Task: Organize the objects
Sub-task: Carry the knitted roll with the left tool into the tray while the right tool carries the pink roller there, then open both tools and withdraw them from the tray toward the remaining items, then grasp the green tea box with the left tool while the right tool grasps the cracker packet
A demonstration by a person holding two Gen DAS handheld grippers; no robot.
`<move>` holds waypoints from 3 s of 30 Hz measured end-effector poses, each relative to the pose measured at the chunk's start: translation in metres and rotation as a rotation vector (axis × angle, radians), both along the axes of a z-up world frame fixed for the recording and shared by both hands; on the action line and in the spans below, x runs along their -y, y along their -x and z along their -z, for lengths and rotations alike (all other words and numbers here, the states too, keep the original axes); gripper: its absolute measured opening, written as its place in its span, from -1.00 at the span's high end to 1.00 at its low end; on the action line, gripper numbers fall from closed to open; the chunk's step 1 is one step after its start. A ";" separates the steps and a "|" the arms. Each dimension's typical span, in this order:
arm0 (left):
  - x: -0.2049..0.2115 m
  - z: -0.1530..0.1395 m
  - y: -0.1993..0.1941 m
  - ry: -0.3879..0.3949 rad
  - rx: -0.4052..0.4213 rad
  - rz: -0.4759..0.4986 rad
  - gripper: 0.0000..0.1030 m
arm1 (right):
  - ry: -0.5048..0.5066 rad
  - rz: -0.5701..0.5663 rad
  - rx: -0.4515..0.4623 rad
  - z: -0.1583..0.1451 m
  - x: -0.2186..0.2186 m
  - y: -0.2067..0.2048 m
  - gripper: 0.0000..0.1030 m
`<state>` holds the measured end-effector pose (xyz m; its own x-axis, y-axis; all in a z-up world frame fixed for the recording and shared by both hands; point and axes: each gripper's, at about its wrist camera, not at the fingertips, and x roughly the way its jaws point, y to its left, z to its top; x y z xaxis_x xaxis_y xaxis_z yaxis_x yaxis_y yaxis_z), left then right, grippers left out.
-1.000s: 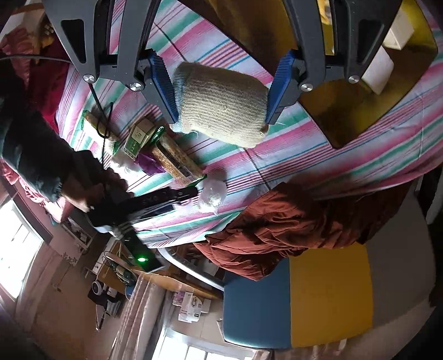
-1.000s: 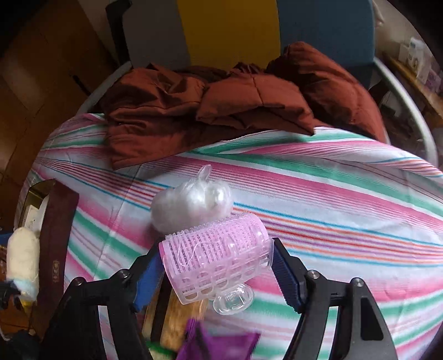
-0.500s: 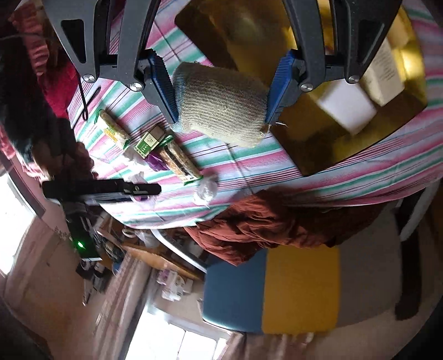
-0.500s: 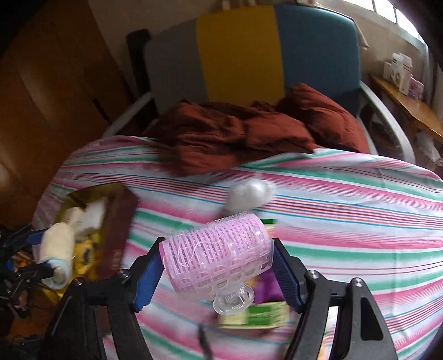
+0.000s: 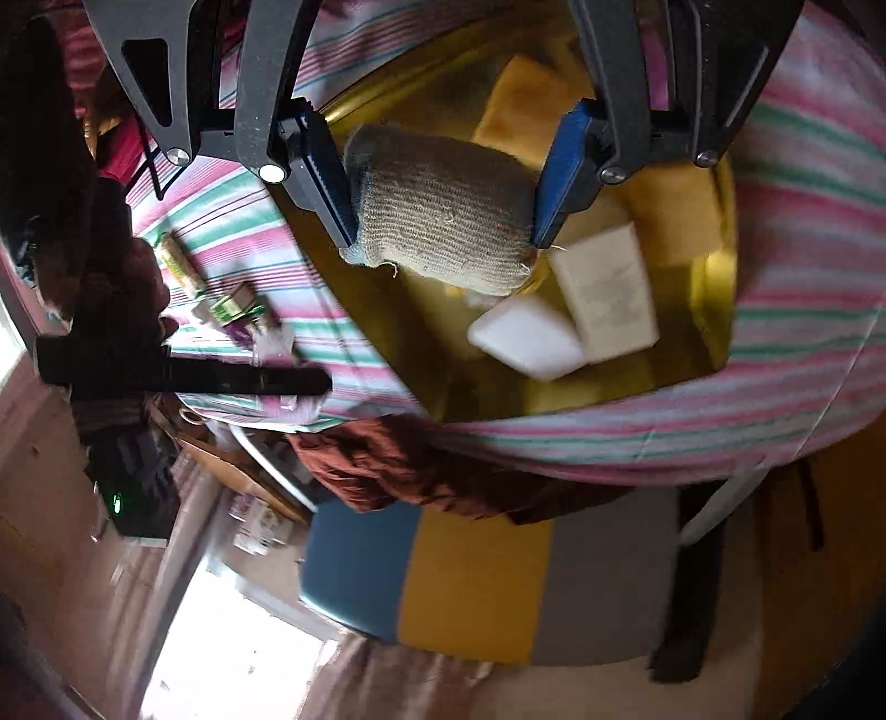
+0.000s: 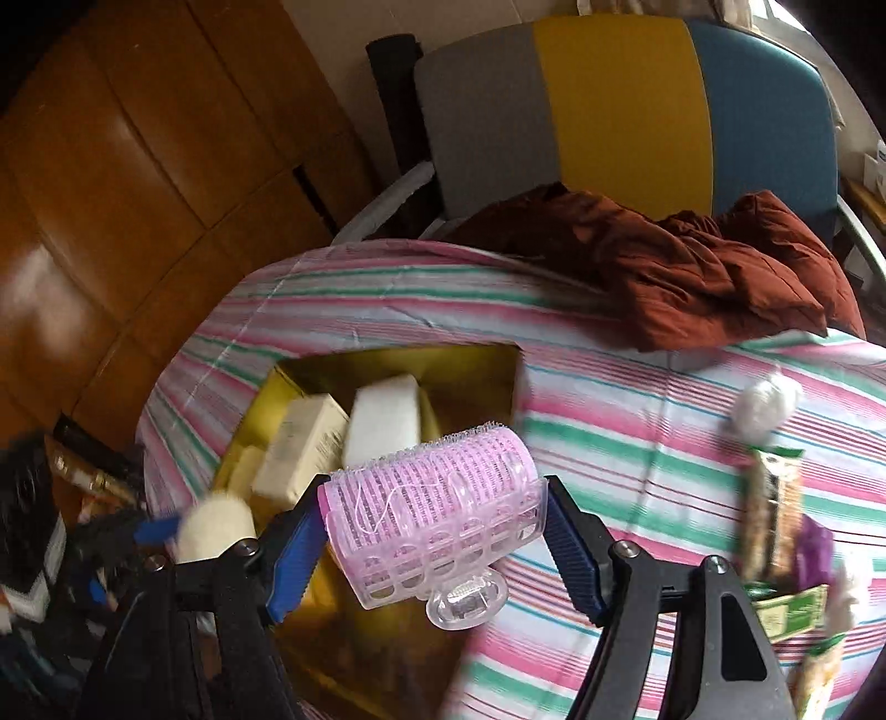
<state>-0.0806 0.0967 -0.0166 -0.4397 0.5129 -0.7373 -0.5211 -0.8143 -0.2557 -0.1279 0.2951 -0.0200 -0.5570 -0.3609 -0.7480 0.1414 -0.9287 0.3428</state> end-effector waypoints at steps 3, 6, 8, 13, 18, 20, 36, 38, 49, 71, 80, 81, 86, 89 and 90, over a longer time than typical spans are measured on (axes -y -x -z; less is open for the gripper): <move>0.013 0.010 -0.004 0.001 0.014 -0.027 -0.33 | -0.014 0.035 0.006 -0.002 0.016 0.009 -0.57; 0.021 0.013 -0.008 -0.018 0.016 -0.036 -0.54 | -0.023 0.058 0.007 -0.003 0.023 0.009 -0.59; 0.025 0.013 -0.012 -0.031 0.006 -0.041 -0.61 | -0.017 0.062 0.007 -0.003 0.026 0.002 -0.59; 0.035 0.011 -0.015 -0.046 -0.008 -0.068 -0.63 | -0.014 0.086 -0.001 -0.004 0.028 -0.022 -0.59; 0.045 0.012 -0.021 -0.021 -0.029 -0.124 -0.65 | -0.032 0.101 -0.013 0.000 0.034 -0.044 -0.59; 0.048 0.011 -0.025 0.000 -0.049 -0.149 -0.65 | -0.049 0.102 -0.018 0.001 0.038 -0.051 -0.59; 0.061 -0.015 -0.055 0.147 -0.291 -0.305 -0.85 | -0.189 0.107 -0.059 0.013 0.072 -0.085 -0.59; 0.061 -0.017 -0.056 0.152 -0.303 -0.310 -0.86 | -0.192 0.107 -0.059 0.014 0.072 -0.087 -0.59; 0.051 -0.023 -0.063 0.199 -0.356 -0.295 -0.87 | -0.189 0.150 -0.066 0.015 0.057 -0.096 -0.59; 0.010 -0.034 -0.074 0.286 -0.451 -0.208 -0.87 | -0.186 0.251 -0.070 0.015 0.002 -0.100 -0.59; -0.004 -0.031 -0.074 0.313 -0.455 -0.171 -0.87 | -0.207 0.348 -0.065 0.008 -0.054 -0.100 -0.59; -0.007 -0.030 -0.073 0.316 -0.456 -0.165 -0.87 | -0.209 0.362 -0.062 0.008 -0.062 -0.100 -0.59; -0.019 -0.029 -0.071 0.325 -0.460 -0.137 -0.87 | -0.238 0.456 -0.041 0.009 -0.111 -0.103 -0.59; -0.030 -0.027 -0.069 0.327 -0.461 -0.110 -0.96 | -0.256 0.528 -0.022 0.014 -0.144 -0.107 -0.59; -0.033 -0.027 -0.068 0.326 -0.464 -0.102 -0.98 | -0.260 0.559 -0.013 0.016 -0.158 -0.109 -0.59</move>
